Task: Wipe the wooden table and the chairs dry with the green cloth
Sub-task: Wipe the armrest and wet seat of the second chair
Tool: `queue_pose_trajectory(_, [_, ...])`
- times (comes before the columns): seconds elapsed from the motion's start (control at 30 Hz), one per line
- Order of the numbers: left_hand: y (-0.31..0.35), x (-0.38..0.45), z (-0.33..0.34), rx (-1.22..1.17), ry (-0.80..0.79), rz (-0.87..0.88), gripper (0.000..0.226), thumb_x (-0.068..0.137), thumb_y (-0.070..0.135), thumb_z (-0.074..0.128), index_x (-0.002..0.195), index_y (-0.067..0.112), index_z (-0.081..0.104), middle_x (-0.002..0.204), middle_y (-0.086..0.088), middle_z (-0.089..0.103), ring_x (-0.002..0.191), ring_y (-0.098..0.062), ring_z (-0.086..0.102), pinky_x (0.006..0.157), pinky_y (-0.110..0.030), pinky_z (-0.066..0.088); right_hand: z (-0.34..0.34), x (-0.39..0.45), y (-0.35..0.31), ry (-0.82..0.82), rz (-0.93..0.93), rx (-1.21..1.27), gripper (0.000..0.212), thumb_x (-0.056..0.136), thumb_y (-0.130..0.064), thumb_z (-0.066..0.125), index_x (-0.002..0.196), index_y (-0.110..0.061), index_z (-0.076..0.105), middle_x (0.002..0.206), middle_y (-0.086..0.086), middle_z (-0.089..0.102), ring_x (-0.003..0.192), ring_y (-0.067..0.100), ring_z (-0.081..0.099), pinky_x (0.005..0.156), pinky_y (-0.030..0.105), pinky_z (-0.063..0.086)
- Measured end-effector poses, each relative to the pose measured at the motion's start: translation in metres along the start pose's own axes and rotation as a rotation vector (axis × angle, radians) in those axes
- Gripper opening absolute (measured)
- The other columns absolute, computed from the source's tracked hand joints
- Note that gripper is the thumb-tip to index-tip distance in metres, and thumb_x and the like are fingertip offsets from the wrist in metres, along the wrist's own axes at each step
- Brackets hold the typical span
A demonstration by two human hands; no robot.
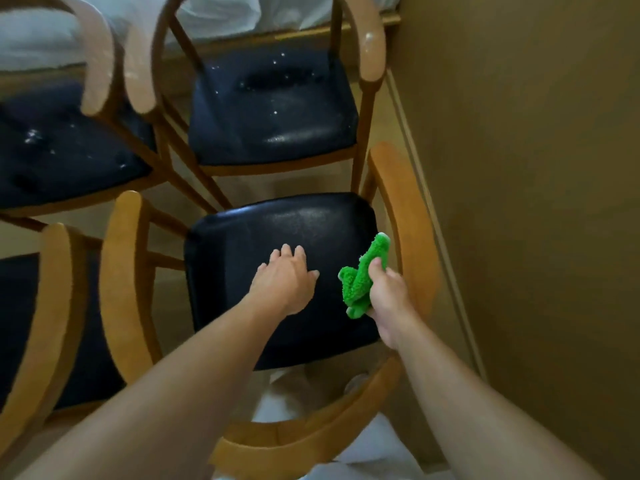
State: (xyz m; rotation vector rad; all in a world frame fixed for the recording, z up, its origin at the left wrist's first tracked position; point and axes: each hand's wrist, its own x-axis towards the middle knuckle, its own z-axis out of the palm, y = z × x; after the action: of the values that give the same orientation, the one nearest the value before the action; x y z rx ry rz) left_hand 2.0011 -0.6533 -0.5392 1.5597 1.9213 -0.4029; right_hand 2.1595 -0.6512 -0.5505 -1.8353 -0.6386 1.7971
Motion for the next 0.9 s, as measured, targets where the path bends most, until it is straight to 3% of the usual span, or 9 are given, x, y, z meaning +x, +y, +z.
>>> queue_pose_trajectory(0.07, [0.024, -0.019, -0.017, -0.219, -0.006, 0.025, 0.053, 0.100, 0.045, 0.033, 0.141, 0.011, 0.038, 0.144, -0.013, 0.042, 0.131, -0.030, 0.038, 0.102, -0.039, 0.037, -0.009, -0.015, -0.012, -0.058, -0.013, 0.062, 0.034, 0.102, -0.044, 0.036, 0.119, -0.023, 0.056, 0.111, 0.010, 0.067, 0.097, 0.031, 0.066, 0.073, 0.050, 0.055])
queue_pose_trajectory(0.13, [0.047, -0.035, -0.029, -0.624, -0.029, 0.063, 0.053, 0.097, 0.055, 0.033, 0.125, 0.019, 0.059, 0.123, -0.003, 0.061, 0.117, -0.022, 0.054, 0.094, -0.033, 0.042, -0.017, -0.028, -0.024, -0.112, -0.011, 0.141, 0.036, 0.102, -0.044, 0.035, 0.125, -0.026, 0.055, 0.109, 0.004, 0.068, 0.099, 0.023, 0.065, 0.077, 0.046, 0.055])
queue_pose_trajectory(0.2, [0.069, -0.048, -0.041, -0.929, -0.117, 0.095, 0.055, 0.093, 0.062, 0.033, 0.106, 0.023, 0.070, 0.103, 0.002, 0.070, 0.101, -0.015, 0.063, 0.092, -0.036, 0.047, -0.025, -0.038, -0.037, -0.147, 0.031, 0.240, 0.037, 0.102, -0.046, 0.033, 0.124, -0.027, 0.057, 0.112, 0.005, 0.068, 0.102, 0.024, 0.064, 0.076, 0.043, 0.054])
queue_pose_trajectory(0.27, [0.087, -0.054, -0.049, -1.040, -0.160, 0.120, 0.057, 0.089, 0.065, 0.037, 0.099, 0.022, 0.072, 0.097, 0.000, 0.071, 0.094, -0.016, 0.066, 0.091, -0.041, 0.050, -0.035, -0.042, -0.050, -0.164, 0.055, 0.299, 0.041, 0.102, -0.048, 0.032, 0.121, -0.025, 0.060, 0.115, 0.009, 0.068, 0.102, 0.027, 0.066, 0.068, 0.040, 0.055])
queue_pose_trajectory(0.47, [0.134, -0.051, -0.074, -0.755, 0.028, 0.260, 0.028, 0.089, 0.043, 0.059, 0.105, 0.022, 0.070, 0.086, 0.006, 0.070, 0.077, -0.005, 0.066, 0.073, -0.030, 0.058, -0.072, -0.028, -0.093, -0.209, 0.083, 0.435, 0.062, 0.095, -0.062, 0.035, 0.121, -0.013, 0.062, 0.109, 0.014, 0.068, 0.093, 0.027, 0.069, 0.065, 0.036, 0.055])
queue_pose_trajectory(0.63, [0.181, -0.036, -0.093, -0.585, 0.194, 0.193, 0.026, 0.087, 0.034, 0.066, 0.109, 0.020, 0.069, 0.093, 0.004, 0.069, 0.079, -0.006, 0.065, 0.069, -0.028, 0.058, -0.103, 0.004, -0.128, -0.334, 0.113, 0.390, 0.064, 0.089, -0.065, 0.044, 0.120, -0.013, 0.064, 0.100, 0.013, 0.070, 0.084, 0.027, 0.070, 0.060, 0.036, 0.055])
queue_pose_trajectory(0.77, [0.220, -0.027, -0.100, -0.646, 0.287, 0.055, 0.033, 0.082, 0.034, 0.072, 0.111, 0.022, 0.068, 0.100, 0.002, 0.068, 0.085, -0.009, 0.065, 0.075, -0.034, 0.057, -0.130, 0.027, -0.158, -0.439, 0.179, 0.307, 0.068, 0.079, -0.071, 0.054, 0.114, -0.014, 0.068, 0.108, 0.015, 0.068, 0.097, 0.032, 0.066, 0.085, 0.047, 0.054])
queue_pose_trajectory(0.83, [0.237, -0.025, -0.101, -0.666, 0.288, 0.014, 0.029, 0.080, 0.036, 0.074, 0.106, 0.025, 0.068, 0.095, 0.005, 0.067, 0.081, -0.007, 0.064, 0.071, -0.031, 0.058, -0.140, 0.035, -0.173, -0.457, 0.209, 0.262, 0.072, 0.072, -0.072, 0.061, 0.115, -0.015, 0.067, 0.104, 0.013, 0.069, 0.090, 0.030, 0.068, 0.074, 0.042, 0.056])
queue_pose_trajectory(0.9, [0.249, -0.023, -0.101, -0.721, 0.301, -0.030, 0.020, 0.078, 0.036, 0.075, 0.094, 0.027, 0.066, 0.086, 0.008, 0.065, 0.076, -0.006, 0.065, 0.065, -0.028, 0.058, -0.145, 0.041, -0.186, -0.475, 0.238, 0.213, 0.060, 0.073, -0.063, 0.066, 0.107, -0.014, 0.071, 0.089, 0.010, 0.071, 0.072, 0.025, 0.070, 0.061, 0.034, 0.055])
